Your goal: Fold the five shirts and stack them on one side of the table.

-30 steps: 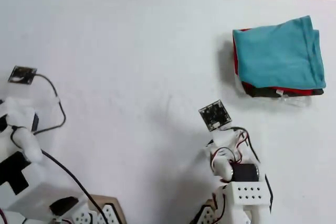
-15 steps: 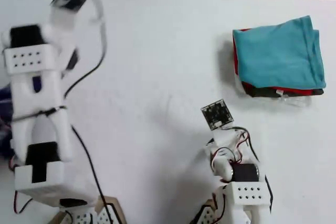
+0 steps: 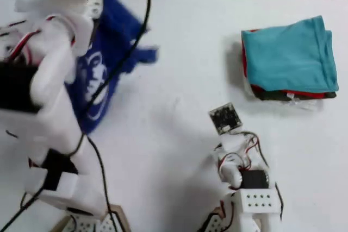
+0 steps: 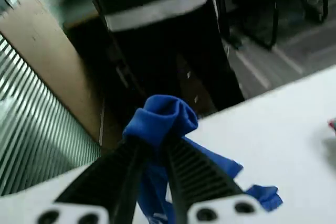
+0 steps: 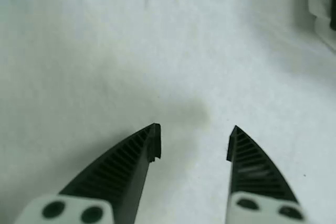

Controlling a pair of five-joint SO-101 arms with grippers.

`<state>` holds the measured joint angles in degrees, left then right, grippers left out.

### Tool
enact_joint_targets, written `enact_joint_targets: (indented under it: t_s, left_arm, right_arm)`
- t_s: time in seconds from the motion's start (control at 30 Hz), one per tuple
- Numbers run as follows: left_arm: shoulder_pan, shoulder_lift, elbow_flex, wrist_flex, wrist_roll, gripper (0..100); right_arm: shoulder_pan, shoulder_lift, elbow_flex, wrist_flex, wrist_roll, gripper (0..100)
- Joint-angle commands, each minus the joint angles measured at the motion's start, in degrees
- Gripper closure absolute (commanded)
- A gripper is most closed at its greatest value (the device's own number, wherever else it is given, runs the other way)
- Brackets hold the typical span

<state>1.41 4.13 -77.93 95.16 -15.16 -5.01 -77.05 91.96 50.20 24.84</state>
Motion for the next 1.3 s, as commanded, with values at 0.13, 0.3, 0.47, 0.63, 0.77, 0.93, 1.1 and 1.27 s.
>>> enact_joint_targets:
  t_s: [0.13,0.3,0.47,0.63,0.77,0.93,1.1,1.27]
  left_arm:
    - [2.37,-0.35,-9.01,-3.16,2.73,97]
    - [-4.13,1.32,4.09,5.98,2.55,97]
    - [-18.2,3.34,20.62,4.57,2.55,97]
    - [-30.15,5.8,32.92,-1.67,2.46,97]
    - [-38.33,8.44,40.13,-7.03,2.37,97]
    - [-45.54,12.4,44.7,-11.6,2.37,97]
    - [-48.18,16.18,44.62,-11.78,2.37,97]
    - [-49.41,17.49,44.88,-11.87,2.37,97]
  right_arm:
    - [0.66,-1.1,-0.18,-0.92,-0.44,78.6]
    - [0.66,-1.1,-0.18,-0.92,-0.53,78.6]
    - [0.66,-1.1,-0.44,-0.92,-0.26,78.6]
    - [0.13,0.04,-5.01,1.1,-0.09,78.6]
    - [-2.42,4.97,-12.84,1.89,-0.26,78.4]
    - [-11.74,21.41,-26.2,1.8,-1.32,78.3]
    - [-22.9,42.68,-45.19,4.0,-4.04,77.8]
    - [-29.05,63.34,-66.46,7.96,-10.02,67.4]
